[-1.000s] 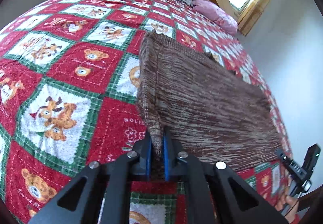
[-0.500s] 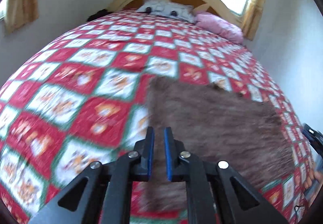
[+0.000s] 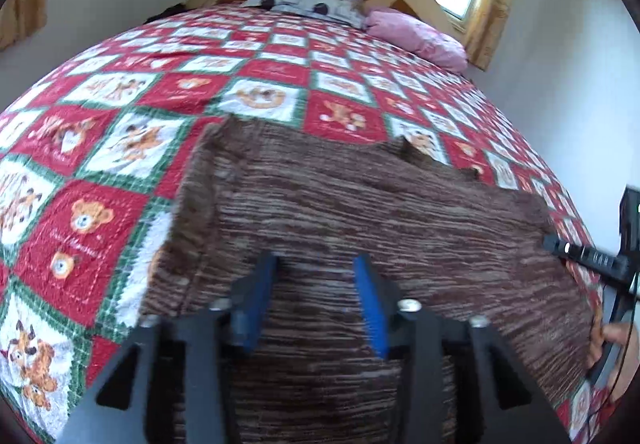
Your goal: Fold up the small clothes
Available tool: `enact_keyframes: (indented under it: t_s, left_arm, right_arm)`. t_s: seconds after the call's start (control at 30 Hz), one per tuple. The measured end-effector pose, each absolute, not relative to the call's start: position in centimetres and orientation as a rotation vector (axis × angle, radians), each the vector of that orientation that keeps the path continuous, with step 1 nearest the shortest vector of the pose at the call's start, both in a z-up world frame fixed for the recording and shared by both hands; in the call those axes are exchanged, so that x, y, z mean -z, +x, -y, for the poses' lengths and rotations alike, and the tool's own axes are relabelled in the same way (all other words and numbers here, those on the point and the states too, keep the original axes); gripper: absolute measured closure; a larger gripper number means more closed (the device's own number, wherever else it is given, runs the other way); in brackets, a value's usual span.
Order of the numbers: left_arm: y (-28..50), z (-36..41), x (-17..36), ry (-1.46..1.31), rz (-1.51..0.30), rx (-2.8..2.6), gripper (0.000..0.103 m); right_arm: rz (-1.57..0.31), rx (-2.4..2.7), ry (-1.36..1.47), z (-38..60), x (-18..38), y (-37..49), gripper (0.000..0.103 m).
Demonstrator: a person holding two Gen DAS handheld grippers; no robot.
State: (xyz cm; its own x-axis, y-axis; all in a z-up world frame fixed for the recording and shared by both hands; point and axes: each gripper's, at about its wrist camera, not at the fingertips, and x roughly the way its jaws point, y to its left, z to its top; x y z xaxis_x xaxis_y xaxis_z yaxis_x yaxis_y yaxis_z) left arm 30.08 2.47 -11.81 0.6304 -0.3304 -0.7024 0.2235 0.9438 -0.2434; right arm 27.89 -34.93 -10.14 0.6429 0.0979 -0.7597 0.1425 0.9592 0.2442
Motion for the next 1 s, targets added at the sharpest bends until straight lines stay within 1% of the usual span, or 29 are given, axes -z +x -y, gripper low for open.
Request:
enact_keyframes:
  t_s: [0.07, 0.17, 0.37, 0.67, 0.7, 0.73, 0.83, 0.93, 1.0]
  left_arm:
    - [30.0, -1.7, 11.7, -0.095, -0.828, 0.319, 0.041]
    - [30.0, -0.8, 11.7, -0.037, -0.828, 0.312, 0.035]
    - [30.4, -1.4, 11.8, -0.075, -0.828, 0.333, 0.034]
    - [30.3, -1.6, 11.8, -0.092, -0.827, 0.343, 0.034]
    - [30.3, -1.6, 11.8, -0.095, -0.827, 0.345, 0.034]
    - [30.3, -1.6, 11.8, -0.096, -0.827, 0.346, 0.034]
    - [30.3, -1.6, 11.8, -0.103, -0.827, 0.350, 0.034]
    - [30.3, -1.6, 11.8, -0.110, -0.827, 0.353, 0.034]
    - [30.3, -1.6, 11.8, -0.113, -0.827, 0.354, 0.034]
  right_arm:
    - [-0.791, 0.027, 0.339, 35.8, 8.9, 27.0, 0.079]
    - [-0.740, 0.057, 0.359, 37.0, 7.9, 26.7, 0.079]
    - [-0.894, 0.043, 0.359, 37.0, 10.7, 29.9, 0.079]
    - [-0.887, 0.024, 0.268, 35.3, 10.6, 29.8, 0.079]
    - [-0.887, 0.028, 0.250, 35.1, 10.6, 29.8, 0.080]
    - [-0.883, 0.032, 0.227, 34.7, 10.5, 29.7, 0.089]
    - [-0.883, 0.028, 0.143, 33.2, 10.1, 29.7, 0.096]
    - [-0.851, 0.052, 0.115, 32.9, 9.2, 29.4, 0.098]
    - [-0.797, 0.113, 0.108, 33.7, 8.1, 28.7, 0.098]
